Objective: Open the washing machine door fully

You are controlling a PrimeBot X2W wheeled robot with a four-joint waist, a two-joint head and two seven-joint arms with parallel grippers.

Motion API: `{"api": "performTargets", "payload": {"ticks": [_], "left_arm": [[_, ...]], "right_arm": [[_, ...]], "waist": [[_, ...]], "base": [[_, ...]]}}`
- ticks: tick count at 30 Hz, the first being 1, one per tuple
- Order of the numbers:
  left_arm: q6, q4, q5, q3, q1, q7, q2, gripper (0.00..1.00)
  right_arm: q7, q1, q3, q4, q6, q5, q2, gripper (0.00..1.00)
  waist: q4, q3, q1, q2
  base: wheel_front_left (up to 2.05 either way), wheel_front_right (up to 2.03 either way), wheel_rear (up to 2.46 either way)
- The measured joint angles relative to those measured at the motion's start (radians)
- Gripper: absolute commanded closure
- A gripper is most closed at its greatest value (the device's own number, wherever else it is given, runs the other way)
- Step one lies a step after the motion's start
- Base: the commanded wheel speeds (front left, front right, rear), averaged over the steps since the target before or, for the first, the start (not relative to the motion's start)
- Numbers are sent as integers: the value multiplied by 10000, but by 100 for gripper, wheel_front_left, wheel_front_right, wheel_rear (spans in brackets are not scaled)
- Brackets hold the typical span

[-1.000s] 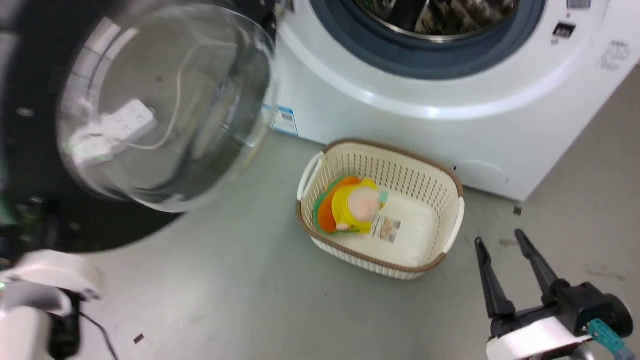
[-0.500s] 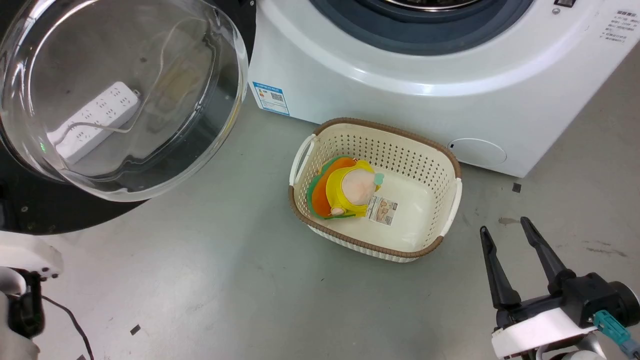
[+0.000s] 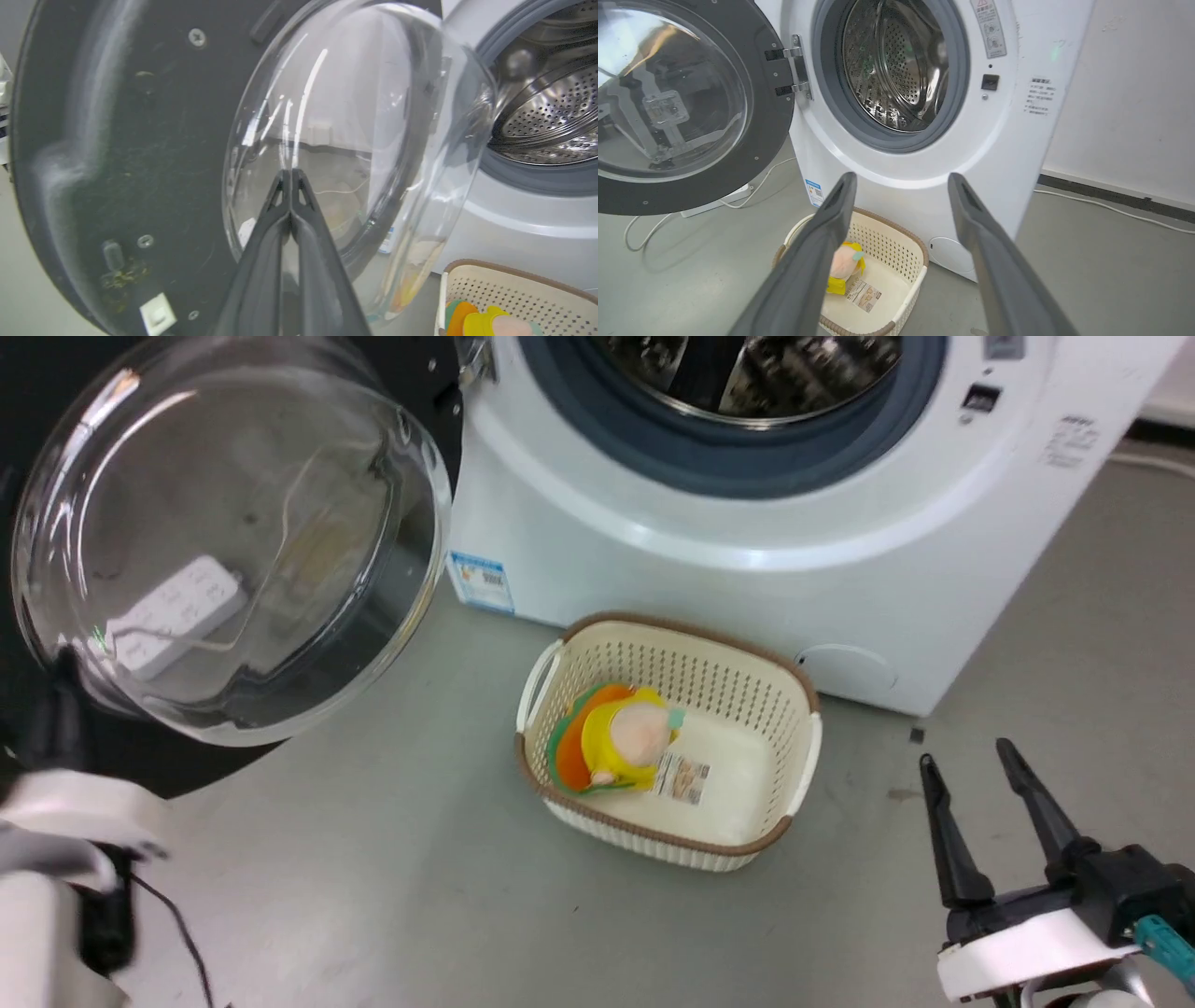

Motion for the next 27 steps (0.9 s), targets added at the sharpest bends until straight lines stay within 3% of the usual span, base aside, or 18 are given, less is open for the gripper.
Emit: {"api": "performTargets", "payload": {"ticks": [7, 11, 18, 22, 23, 24, 25, 27], "left_arm": [[15, -2201, 675, -591, 1614, 0, -1494, 100], [46, -3110, 1078, -825, 2420, 0, -2025, 100], [81, -3720, 1519, -1076, 3428, 0, -3022, 100], [73, -3781, 1866, -1208, 3893, 0, -3292, 100], [73, -3779, 1896, -1212, 3968, 0, -3371, 80], [73, -3772, 2002, -1231, 4025, 0, -3405, 24], [75, -3754, 2134, -1262, 4068, 0, -3413, 0], [81, -3674, 2293, -1313, 4142, 0, -3442, 0]], "right_arm": [[0, 74, -410, -334, 0, -6, 50, 0], [2, 196, -454, -537, 0, 19, 50, 0], [0, 585, -359, -570, 0, 109, 56, 0], [0, 711, -355, -500, 0, 213, 58, 0], [0, 729, -359, -495, 0, 240, 58, 0], [0, 755, -355, -487, 0, 261, 58, 0], [0, 802, -359, -472, 0, 280, 58, 0], [0, 894, -349, -382, 0, 284, 58, 0]], "waist": [[-625, -764, -2, 0], [-1113, -1109, -1, 0], [-1857, -1601, -1, 0], [-2179, -1760, 0, 1], [-2238, -1784, -1, 0], [-2288, -1803, -1, 0], [-2328, -1815, 0, 0], [-2378, -1831, 0, 0]], "base": [[0, 0, 0], [0, 0, 0], [0, 0, 0], [0, 0, 0], [0, 0, 0], [0, 0, 0], [0, 0, 0], [0, 0, 0]]}}
